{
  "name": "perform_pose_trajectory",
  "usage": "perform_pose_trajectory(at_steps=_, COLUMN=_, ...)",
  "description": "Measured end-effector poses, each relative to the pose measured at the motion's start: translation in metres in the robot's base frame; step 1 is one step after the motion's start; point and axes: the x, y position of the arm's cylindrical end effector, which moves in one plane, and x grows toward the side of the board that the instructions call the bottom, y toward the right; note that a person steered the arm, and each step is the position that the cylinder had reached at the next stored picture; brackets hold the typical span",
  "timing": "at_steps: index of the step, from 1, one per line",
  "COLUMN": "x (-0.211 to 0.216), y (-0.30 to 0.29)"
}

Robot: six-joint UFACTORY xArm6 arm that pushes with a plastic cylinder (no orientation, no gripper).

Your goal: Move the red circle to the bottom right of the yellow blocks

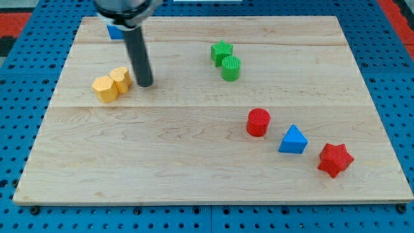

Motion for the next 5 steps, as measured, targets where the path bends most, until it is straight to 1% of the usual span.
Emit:
perform_pose_trajectory(at_steps=1, x=0.001, y=0.119)
perform_pose_trajectory(at_steps=2, x=0.034, y=0.208)
perform_pose_trajectory(at_steps=3, x=0.074, y=0.211)
perform_pose_trajectory(at_steps=4, x=0.103, y=0.199)
perform_pose_trajectory(at_steps=5, x=0.103, y=0.164)
